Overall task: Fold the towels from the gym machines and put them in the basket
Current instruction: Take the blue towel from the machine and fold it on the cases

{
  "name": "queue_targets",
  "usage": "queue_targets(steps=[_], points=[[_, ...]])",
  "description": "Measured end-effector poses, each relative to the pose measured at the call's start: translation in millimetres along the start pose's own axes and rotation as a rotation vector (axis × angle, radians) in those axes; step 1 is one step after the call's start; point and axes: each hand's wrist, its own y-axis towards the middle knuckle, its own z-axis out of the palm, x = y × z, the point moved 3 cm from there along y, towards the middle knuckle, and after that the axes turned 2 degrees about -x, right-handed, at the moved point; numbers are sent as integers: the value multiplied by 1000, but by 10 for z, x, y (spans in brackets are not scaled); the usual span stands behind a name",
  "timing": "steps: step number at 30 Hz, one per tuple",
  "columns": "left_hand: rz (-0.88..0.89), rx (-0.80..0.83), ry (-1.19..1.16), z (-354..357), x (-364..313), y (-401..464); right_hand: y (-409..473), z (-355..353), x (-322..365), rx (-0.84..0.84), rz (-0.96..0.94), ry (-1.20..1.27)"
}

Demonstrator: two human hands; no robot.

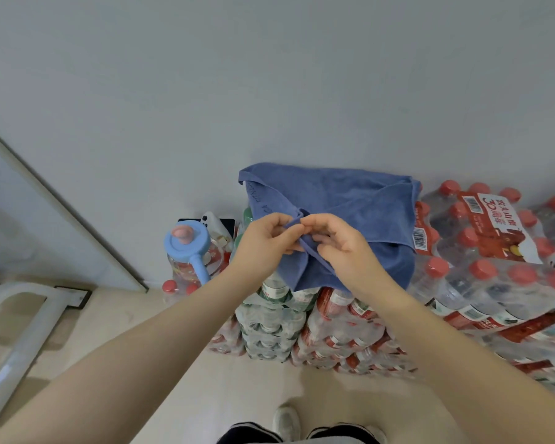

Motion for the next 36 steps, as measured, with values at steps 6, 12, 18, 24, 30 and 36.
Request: queue_targets(steps=[6, 12, 18, 24, 30, 36], points=[[21, -6, -39, 97, -105, -191, -148, -13, -163, -183, -289, -771], [81, -94, -152, 227, -269, -471, -454, -200, -144, -343, -325, -907], [87, -62, -551, 504, -409, -951, -1120, -770, -175, -592, -74, -721], [-56, -147, -1008, 688, -505, -1574, -1863, -1044, -38, -647, 162, -753], [-151, -314, -1056, 713, -366, -2184, -2692, -921, -202, -2, 448, -1271], [-226, -383, -902, 703, -144, -2585, -3107, -1226, -182, -9, 605, -1087]])
